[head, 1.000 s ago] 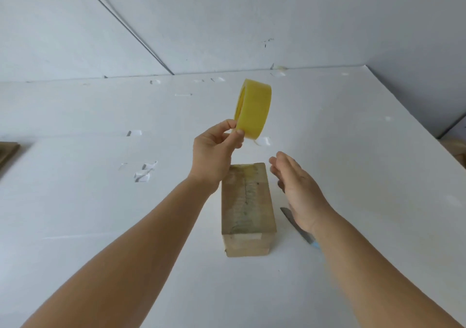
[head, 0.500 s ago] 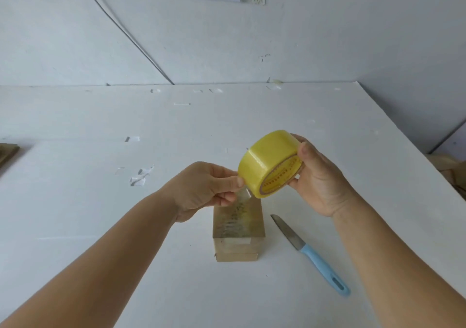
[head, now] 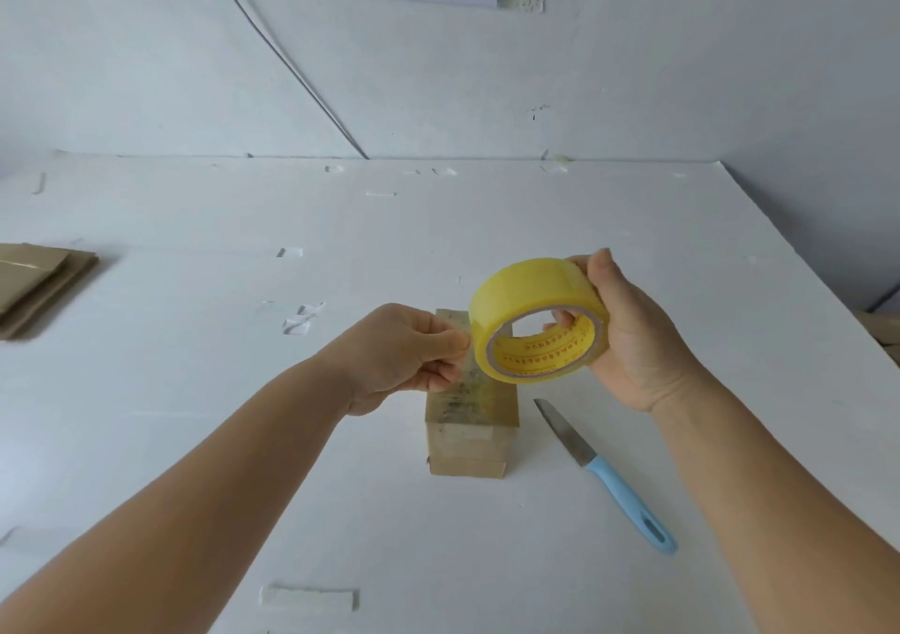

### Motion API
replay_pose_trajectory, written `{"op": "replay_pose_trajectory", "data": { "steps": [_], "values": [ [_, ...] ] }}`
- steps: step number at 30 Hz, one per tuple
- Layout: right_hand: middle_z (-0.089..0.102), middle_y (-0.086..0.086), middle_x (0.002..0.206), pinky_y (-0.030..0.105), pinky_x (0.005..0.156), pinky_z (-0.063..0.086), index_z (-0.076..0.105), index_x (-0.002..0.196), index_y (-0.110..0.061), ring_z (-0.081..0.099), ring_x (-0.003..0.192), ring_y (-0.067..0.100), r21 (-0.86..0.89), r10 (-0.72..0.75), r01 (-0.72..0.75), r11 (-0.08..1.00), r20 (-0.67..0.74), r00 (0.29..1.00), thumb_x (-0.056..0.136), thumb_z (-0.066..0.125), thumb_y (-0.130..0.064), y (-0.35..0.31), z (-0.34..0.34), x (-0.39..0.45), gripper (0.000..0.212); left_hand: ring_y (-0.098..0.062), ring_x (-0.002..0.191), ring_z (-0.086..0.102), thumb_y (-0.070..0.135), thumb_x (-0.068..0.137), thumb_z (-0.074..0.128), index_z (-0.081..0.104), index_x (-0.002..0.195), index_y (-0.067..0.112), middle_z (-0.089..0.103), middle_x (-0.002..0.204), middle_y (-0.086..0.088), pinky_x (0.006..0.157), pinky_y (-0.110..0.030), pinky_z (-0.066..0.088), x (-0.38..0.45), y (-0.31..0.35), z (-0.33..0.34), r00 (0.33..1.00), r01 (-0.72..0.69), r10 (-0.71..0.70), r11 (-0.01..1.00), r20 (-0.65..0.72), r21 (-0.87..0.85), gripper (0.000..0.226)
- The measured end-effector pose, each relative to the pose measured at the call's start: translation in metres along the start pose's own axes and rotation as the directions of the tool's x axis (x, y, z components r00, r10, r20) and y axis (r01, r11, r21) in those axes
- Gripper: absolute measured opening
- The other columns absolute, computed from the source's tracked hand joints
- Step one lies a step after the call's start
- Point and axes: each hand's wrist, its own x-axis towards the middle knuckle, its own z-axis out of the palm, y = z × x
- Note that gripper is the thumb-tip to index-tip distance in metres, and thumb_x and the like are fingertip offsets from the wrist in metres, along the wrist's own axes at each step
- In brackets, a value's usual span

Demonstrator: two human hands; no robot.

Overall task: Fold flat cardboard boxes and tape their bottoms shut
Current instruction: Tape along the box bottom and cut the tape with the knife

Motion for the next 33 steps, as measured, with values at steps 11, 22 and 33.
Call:
{"op": "replay_pose_trajectory", "data": {
  "steps": [11,22,33],
  "values": [
    [0.051,-0.018,0.057,0.025,0.058,0.035,0.057,0.070,-0.026,0.045,0.055,-0.001,-0.756,-0.077,0.022,0.655,-0.037,0.996,0.067,0.062,-0.051,-0.005,-0.016,-0.015,0.026,-0.011,0.058,0.063,0.014,0.082,0.070,0.059,0.101,0.009,0.070,0.064,0.001,0.058,-0.022,0.052,-0.009,-0.016,-0.028,0.994,0.054,-0.021,0.946,-0.104,0.321,0.022],
    [0.056,-0.009,0.074,0.026,0.055,0.034,0.052,0.072,-0.029,0.051,0.071,0.008,-0.943,-0.022,-0.116,0.311,-0.130,0.991,0.074,0.063,-0.053,0.012,-0.024,-0.029,0.026,-0.009,0.057,0.064,0.015,0.081,0.071,0.058,0.098,0.012,0.072,0.065,0.000,0.056,-0.020,0.051,-0.003,-0.030,-0.035,0.995,0.058,-0.017,0.909,-0.101,0.413,0.021],
    [0.056,-0.008,0.077,0.026,0.055,0.035,0.052,0.078,-0.026,0.051,0.072,0.010,-0.943,0.008,-0.124,0.307,-0.127,0.992,0.077,0.063,-0.051,0.025,-0.026,-0.031,0.028,-0.013,0.060,0.065,0.015,0.080,0.071,0.057,0.096,0.011,0.072,0.069,-0.002,0.062,-0.025,0.052,0.001,-0.045,-0.035,0.995,0.044,-0.005,0.922,-0.102,0.385,0.021]
  ]
}}
